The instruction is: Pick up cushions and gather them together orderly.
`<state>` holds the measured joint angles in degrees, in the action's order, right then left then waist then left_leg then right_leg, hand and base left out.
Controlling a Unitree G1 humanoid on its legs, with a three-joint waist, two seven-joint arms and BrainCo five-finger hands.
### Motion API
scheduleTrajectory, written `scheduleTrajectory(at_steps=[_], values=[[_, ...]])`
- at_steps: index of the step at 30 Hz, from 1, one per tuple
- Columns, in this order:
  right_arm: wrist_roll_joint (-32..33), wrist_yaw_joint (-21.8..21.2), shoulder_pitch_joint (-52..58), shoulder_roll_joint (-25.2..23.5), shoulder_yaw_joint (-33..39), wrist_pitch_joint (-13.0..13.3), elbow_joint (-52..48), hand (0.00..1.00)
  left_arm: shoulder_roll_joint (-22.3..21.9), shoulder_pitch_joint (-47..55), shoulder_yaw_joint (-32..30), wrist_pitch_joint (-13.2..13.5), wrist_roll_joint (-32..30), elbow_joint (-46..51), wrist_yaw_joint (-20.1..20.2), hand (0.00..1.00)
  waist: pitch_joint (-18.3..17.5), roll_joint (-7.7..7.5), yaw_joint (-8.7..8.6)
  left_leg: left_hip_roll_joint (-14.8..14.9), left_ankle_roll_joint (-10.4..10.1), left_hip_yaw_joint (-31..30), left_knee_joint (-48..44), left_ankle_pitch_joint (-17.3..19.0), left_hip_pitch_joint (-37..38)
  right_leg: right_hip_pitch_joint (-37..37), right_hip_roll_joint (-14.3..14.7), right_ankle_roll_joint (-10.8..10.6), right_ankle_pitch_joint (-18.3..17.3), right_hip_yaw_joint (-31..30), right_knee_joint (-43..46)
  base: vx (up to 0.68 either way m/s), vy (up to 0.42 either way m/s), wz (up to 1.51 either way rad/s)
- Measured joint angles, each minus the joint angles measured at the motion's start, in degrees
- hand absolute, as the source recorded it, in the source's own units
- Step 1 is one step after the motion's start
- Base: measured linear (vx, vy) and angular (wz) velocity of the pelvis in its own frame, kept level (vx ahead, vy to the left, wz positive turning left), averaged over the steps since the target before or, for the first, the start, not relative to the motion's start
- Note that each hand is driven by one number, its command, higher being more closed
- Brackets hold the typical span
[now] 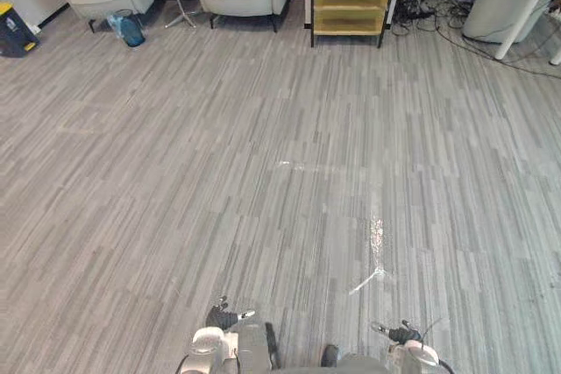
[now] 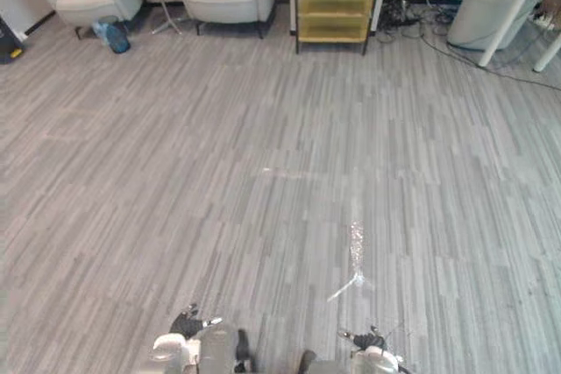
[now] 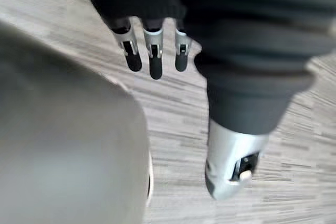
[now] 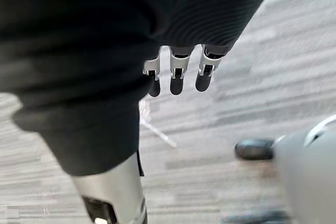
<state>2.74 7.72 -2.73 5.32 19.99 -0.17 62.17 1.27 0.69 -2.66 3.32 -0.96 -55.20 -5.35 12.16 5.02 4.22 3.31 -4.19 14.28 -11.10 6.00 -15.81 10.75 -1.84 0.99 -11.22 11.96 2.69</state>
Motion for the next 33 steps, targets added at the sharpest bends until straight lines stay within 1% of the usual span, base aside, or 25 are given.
scheduleTrajectory(at_steps=[1,2,3,5,6,7,9,10,12,13,16,17,18,19,20,21,22,23,24,25,27,28,29,30,33], values=[[0.0,0.0,0.1,0.0,-0.1,0.0,0.1,0.0,0.0,0.0,0.2,0.1,0.0,0.0,0.0,0.0,-0.1,0.21,0.28,-0.2,-0.4,-0.4,2.8,-2.1,-0.1,1.0,0.1,-0.6,-0.4,-0.2,-0.7,0.63,0.194,-0.39],[-0.1,0.1,0.3,-0.2,-0.5,-0.1,0.5,0.0,0.0,-0.1,0.4,0.1,0.0,-0.1,0.1,0.0,-0.3,-0.23,1.14,-0.7,1.7,-0.9,2.2,-8.7,0.2,3.1,-0.1,-2.8,-1.8,-1.0,-1.4,0.57,0.16,-0.29],[-0.4,0.0,0.4,-0.7,-0.8,-0.1,0.8,0.0,0.7,-0.1,0.3,0.1,-0.2,-0.1,0.3,0.0,-1.5,-1.63,1.41,-3.0,4.5,-2.1,1.4,-9.9,0.3,3.9,-1.9,-4.6,-3.1,-1.1,-0.8,0.59,0.145,-0.16],[-0.6,0.0,0.7,-0.3,-0.9,-0.1,1.8,0.0,1.4,-0.2,0.5,0.0,-0.2,-0.3,0.4,0.0,-2.3,-3.13,1.16,-5.0,7.3,-2.8,-0.3,-7.2,0.3,2.1,-4.1,-5.4,-3.5,-1.5,4.4,0.48,0.116,0.15],[-0.7,0.0,1.1,0.0,-0.7,-0.1,1.8,0.0,1.6,-0.2,0.7,0.0,-0.2,-0.7,0.5,0.0,-2.3,-3.23,1.35,-5.4,7.7,-2.7,-1.9,-5.1,1.6,-0.4,-5.3,-5.6,-3.5,-2.9,13.6,0.58,0.181,0.23],[-1.2,-0.1,1.5,-0.2,-0.2,-0.1,1.8,0.0,2.1,-0.3,0.7,-0.2,0.0,-0.8,0.5,0.0,-2.2,-3.85,1.18,-6.3,7.9,-3.0,-1.9,-2.8,4.5,-3.9,-6.6,-8.6,-2.0,-4.9,25.0,0.57,0.181,0.21],[-2.1,-0.5,1.5,-0.5,0.0,-0.1,1.8,0.0,2.6,-0.3,1.4,-0.4,-0.1,-1.7,0.6,0.0,-2.2,-4.12,1.21,-7.3,8.0,-3.8,-0.9,-0.9,8.8,-7.7,-7.9,-12.4,-1.6,-5.9,37.5,0.56,0.135,0.15],[-2.8,-0.7,1.6,-0.6,0.1,-0.1,1.8,0.0,3.1,-0.2,2.3,-0.6,-0.2,-2.3,0.6,0.0,-2.2,-4.11,1.07,-7.8,7.7,-4.3,1.1,0.3,14.0,-10.8,-9.0,-11.0,-3.2,-5.5,45.4,0.73,0.116,0.17],[-2.8,-1.0,1.3,-0.6,-0.1,-0.1,1.7,0.0,3.6,-0.1,2.9,-1.1,-0.2,-2.9,0.6,0.0,-2.1,-3.62,0.53,-7.7,6.9,-5.0,4.7,0.8,20.2,-14.2,-10.4,-7.4,-6.1,-0.5,46.2,0.48,0.045,0.16],[-2.8,-1.1,0.6,-0.6,0.0,-0.1,1.7,0.0,3.6,-0.2,3.9,-1.2,-0.3,-2.8,0.5,0.0,-1.9,-3.09,0.02,-6.8,6.1,-5.4,5.3,1.3,22.3,-16.9,-10.4,-5.3,-7.2,2.7,42.1,0.4,-0.048,0.16],[-2.7,-1.3,-0.4,-0.4,0.0,0.2,1.0,0.0,3.7,0.3,3.8,-1.3,-0.2,-2.8,0.5,0.0,-1.0,-1.36,-1.05,-3.4,4.2,-5.8,5.3,2.8,25.7,-23.6,-8.0,-3.6,-4.4,5.2,27.9,0.46,-0.127,0.18],[-2.8,-1.4,-0.3,-0.3,-0.6,0.3,-0.1,0.0,3.8,0.7,3.8,-1.2,-0.2,-2.8,0.5,0.0,-0.9,-1.37,-1.1,-2.1,3.3,-5.8,5.3,4.1,26.9,-25.2,-6.2,-3.8,0.5,4.1,19.6,0.41,-0.197,0.15],[-2.8,-1.4,-0.2,-0.3,-0.7,0.3,-0.2,0.0,3.9,0.8,3.8,-1.2,-0.2,-2.8,0.5,0.0,-1.0,-1.66,-1.09,-1.9,2.7,-6.0,5.3,4.7,27.5,-25.5,-5.7,-3.7,3.0,3.2,15.9,0.34,-0.187,0.24],[-2.8,-1.4,0.2,-0.5,-0.8,0.3,-0.2,0.0,4.3,0.9,3.8,-1.2,-0.2,-2.8,0.5,0.0,-1.1,-2.63,-1.12,-2.1,1.7,-6.5,5.2,6.1,28.2,-25.7,-5.2,-3.8,7.8,1.1,10.6,0.34,-0.223,0.37],[-2.7,-1.5,1.0,-0.6,-1.0,0.3,-0.2,0.0,4.9,0.9,3.8,-1.2,-0.2,-2.9,0.5,0.0,-1.4,-4.18,-1.27,-2.9,0.9,-7.6,4.7,8.2,29.8,-25.9,-5.3,-3.6,15.9,-1.4,9.1,0.54,-0.371,0.34],[-2.8,-1.6,1.0,1.7,-1.1,0.3,-0.1,0.0,2.9,0.7,3.7,-1.2,-0.4,-4.0,0.5,0.0,-2.6,-1.33,-1.5,0.5,0.4,-9.1,3.7,9.6,30.4,-26.8,-3.2,-1.7,12.9,-0.6,13.7,0.53,-0.378,0.24],[-2.8,-1.6,1.1,2.0,-1.1,0.3,-0.1,0.0,2.1,0.6,3.7,-1.2,-0.6,-4.1,0.5,0.0,-3.0,-0.57,-1.57,1.2,0.3,-10.0,1.8,9.7,29.7,-26.7,-2.7,-1.6,11.4,0.2,13.9,0.44,-0.306,0.09],[-2.8,-1.6,1.1,2.1,-1.0,0.3,-0.1,0.0,1.6,0.5,3.8,-1.2,-0.7,-4.1,0.5,0.0,-3.1,-0.3,-1.69,1.6,0.2,-10.3,0.3,9.7,29.2,-26.4,-2.3,-1.5,10.8,0.5,13.9,0.29,-0.228,0.2],[-2.8,-1.5,1.2,2.1,-0.7,0.3,0.2,0.0,0.6,0.1,3.8,-1.2,-1.1,-4.1,0.6,0.0,-3.0,0.1,-2.01,3.2,0.2,-10.8,-7.5,9.7,25.9,-24.6,-1.2,-1.1,9.1,1.6,13.0,0.41,-0.326,0.31],[-2.7,-1.5,1.8,1.9,-0.6,0.2,0.6,0.0,0.1,-0.3,3.7,-1.2,-1.2,-4.0,0.6,0.0,-2.8,0.49,-2.1,5.1,-1.5,-11.9,-17.4,8.6,21.8,-21.9,0.2,-0.4,8.0,2.4,11.4,0.33,-0.277,0.3],[-2.6,-1.5,1.8,1.7,-0.6,0.2,0.7,0.0,0.1,-0.6,3.8,-1.2,-1.2,-3.9,0.6,0.0,-2.3,0.65,-1.95,7.4,-3.6,-11.8,-29.3,6.8,17.5,-18.1,1.6,0.4,7.2,3.0,9.0,0.29,-0.167,0.17],[-2.6,-1.4,1.9,1.7,-0.5,0.2,1.2,0.0,0.2,-1.0,3.8,-1.1,-1.2,-3.9,0.6,0.0,-2.0,0.99,-1.89,8.7,-2.7,-10.6,-36.4,8.3,13.9,-14.2,2.4,1.2,7.1,3.2,6.4,0.44,-0.161,0.07],[-2.0,-1.1,2.3,1.8,-0.4,0.2,1.7,0.0,0.2,-1.2,3.8,-1.0,-1.2,-3.7,0.6,0.0,-1.7,0.42,-1.79,8.8,-1.5,-7.8,-36.9,9.6,11.3,-11.1,2.3,1.4,7.2,3.2,4.2,0.3,-0.098,0.02],[-1.8,-1.0,2.3,1.8,-0.4,0.2,1.7,0.0,0.2,-1.2,3.8,-1.0,-1.2,-3.6,0.6,0.0,-1.7,0.43,-1.78,8.7,-1.5,-7.4,-36.7,9.9,10.8,-10.6,2.3,1.4,7.1,3.2,3.9,0.28,-0.054,-0.14],[-1.5,-0.6,2.1,1.5,0.1,0.3,1.6,0.0,0.1,-1.2,3.9,-1.0,-1.2,-2.7,0.6,0.0,-1.7,0.46,-0.96,4.9,-1.3,-7.5,-21.5,10.7,7.7,-8.1,0.6,0.1,7.0,1.5,2.9,0.27,0.055,-0.3]])
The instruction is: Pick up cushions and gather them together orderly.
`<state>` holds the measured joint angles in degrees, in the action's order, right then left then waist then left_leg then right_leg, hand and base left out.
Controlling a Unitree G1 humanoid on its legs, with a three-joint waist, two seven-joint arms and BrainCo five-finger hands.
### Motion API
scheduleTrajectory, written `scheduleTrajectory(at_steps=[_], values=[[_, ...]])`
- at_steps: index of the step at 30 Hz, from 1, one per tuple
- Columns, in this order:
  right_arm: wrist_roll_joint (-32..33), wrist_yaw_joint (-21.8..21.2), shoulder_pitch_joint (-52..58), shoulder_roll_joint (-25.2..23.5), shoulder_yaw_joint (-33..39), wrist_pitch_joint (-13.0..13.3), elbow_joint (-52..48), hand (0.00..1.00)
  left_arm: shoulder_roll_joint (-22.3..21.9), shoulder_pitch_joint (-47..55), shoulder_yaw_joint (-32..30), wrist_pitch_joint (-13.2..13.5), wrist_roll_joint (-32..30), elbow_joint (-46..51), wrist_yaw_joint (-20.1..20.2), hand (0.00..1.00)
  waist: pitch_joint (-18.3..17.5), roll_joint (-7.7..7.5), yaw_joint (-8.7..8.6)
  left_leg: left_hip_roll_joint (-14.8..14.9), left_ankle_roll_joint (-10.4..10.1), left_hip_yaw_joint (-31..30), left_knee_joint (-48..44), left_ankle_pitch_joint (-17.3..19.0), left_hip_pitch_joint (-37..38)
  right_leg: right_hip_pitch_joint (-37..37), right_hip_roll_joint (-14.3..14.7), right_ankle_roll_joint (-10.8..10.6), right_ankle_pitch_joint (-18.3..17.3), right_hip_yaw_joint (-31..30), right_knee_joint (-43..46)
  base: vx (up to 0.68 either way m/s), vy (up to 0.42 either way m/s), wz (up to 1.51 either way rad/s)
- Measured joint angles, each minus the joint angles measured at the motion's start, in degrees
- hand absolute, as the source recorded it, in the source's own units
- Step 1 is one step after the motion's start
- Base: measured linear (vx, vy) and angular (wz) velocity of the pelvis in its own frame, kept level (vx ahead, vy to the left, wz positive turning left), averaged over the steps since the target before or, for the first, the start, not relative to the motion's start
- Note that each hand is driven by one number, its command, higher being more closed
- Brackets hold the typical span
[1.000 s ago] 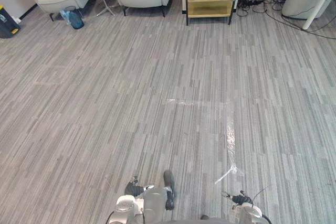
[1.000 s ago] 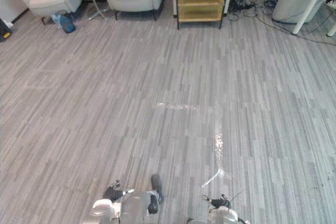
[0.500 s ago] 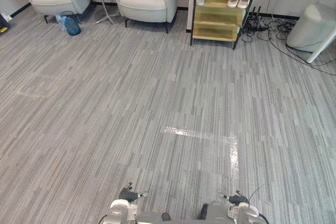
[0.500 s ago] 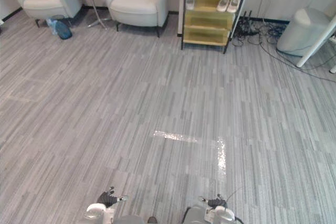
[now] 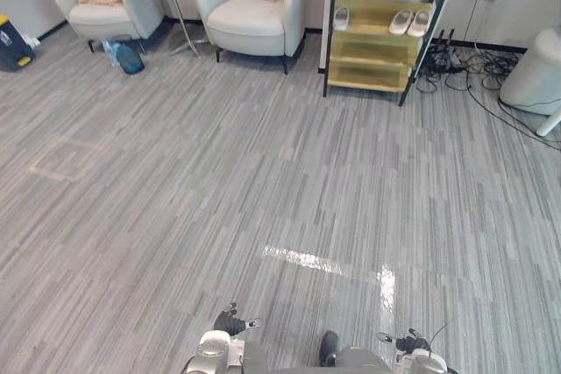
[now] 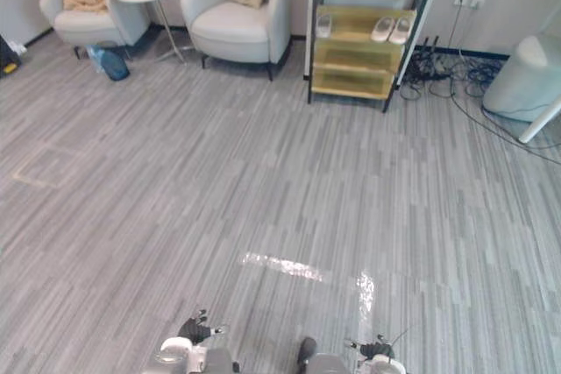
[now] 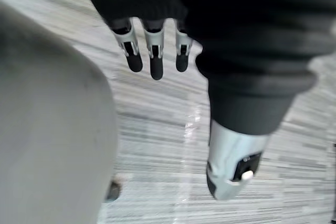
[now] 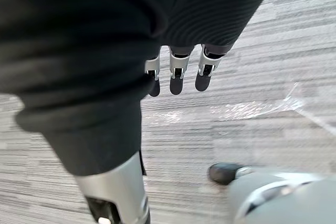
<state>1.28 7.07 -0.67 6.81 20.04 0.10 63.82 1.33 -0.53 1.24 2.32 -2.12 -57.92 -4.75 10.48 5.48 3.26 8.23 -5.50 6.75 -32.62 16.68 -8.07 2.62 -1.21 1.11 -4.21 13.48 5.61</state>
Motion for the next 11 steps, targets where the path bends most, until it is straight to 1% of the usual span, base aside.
scheduleTrajectory(at_steps=[1,2,3,4,5,6,8,11], values=[[-0.1,0.1,0.1,0.0,0.1,0.0,0.0,0.0,0.0,0.0,0.0,0.0,0.0,0.0,0.0,0.0,0.0,-0.02,0.14,-2.8,-0.5,-3.3,10.9,-2.0,0.3,0.7,-0.9,-1.0,-0.5,-1.1,-0.1,0.26,0.152,-0.36],[-0.1,0.2,0.5,0.0,0.1,0.0,0.0,0.0,-0.2,0.1,0.0,-0.1,0.0,-0.1,0.0,0.0,-0.4,0.74,0.14,-3.7,-1.2,-6.6,18.5,-8.7,0.8,1.3,-0.6,-2.2,-1.2,-1.8,-0.3,0.26,0.152,-0.39],[-0.1,0.2,0.8,0.0,0.0,0.0,0.1,0.0,-0.3,0.3,0.0,-0.1,0.0,-0.1,0.0,0.0,-0.4,1.1,0.2,-3.7,-1.0,-7.1,18.9,-12.6,1.2,1.6,-0.4,-2.5,-1.3,-2.2,-0.4,0.26,0.14,-0.28],[-0.1,0.2,0.9,-0.9,0.0,0.0,0.0,0.0,0.2,0.7,0.0,-0.1,0.0,-0.3,0.0,0.0,-0.4,0.3,0.06,-5.0,0.7,-6.7,19.6,-12.1,3.3,3.5,-1.2,-3.5,-1.7,-3.2,-1.1,0.25,0.115,-0.14],[-0.2,0.1,1.2,-1.2,0.0,0.0,0.0,0.0,0.9,0.5,0.0,-0.1,0.0,-0.4,0.0,0.0,-0.6,-1.2,-0.04,-6.1,1.4,-6.3,21.2,-12.1,4.4,3.9,-2.5,-4.4,-2.3,-3.3,-1.4,0.29,0.135,-0.05],[-0.2,0.1,1.4,-1.3,0.0,0.0,0.0,0.0,1.2,0.4,0.0,-0.1,0.0,-0.3,0.0,0.0,-0.7,-1.63,-0.02,-6.4,1.5,-6.1,21.7,-12.1,4.7,4.2,-2.8,-4.6,-2.4,-3.2,-1.4,0.17,0.088,0.04],[-0.2,0.2,2.0,-2.2,0.1,0.0,0.0,0.0,2.1,0.2,0.4,-0.1,0.0,-0.5,0.0,0.0,-0.8,-3.25,0.11,-7.9,1.9,-5.9,23.6,-12.4,6.2,4.9,-4.1,-5.2,-2.9,-3.2,-2.0,0.16,0.075,0.09],[-0.2,0.1,2.1,-2.4,0.0,0.0,-0.1,0.0,2.5,0.5,0.5,-0.2,0.0,-1.2,0.0,0.0,-1.1,-3.39,0.19,-9.0,2.3,-5.9,26.1,-12.6,8.5,5.8,-5.0,-5.6,-3.2,-3.2,-2.1,0.14,0.055,0.01]])
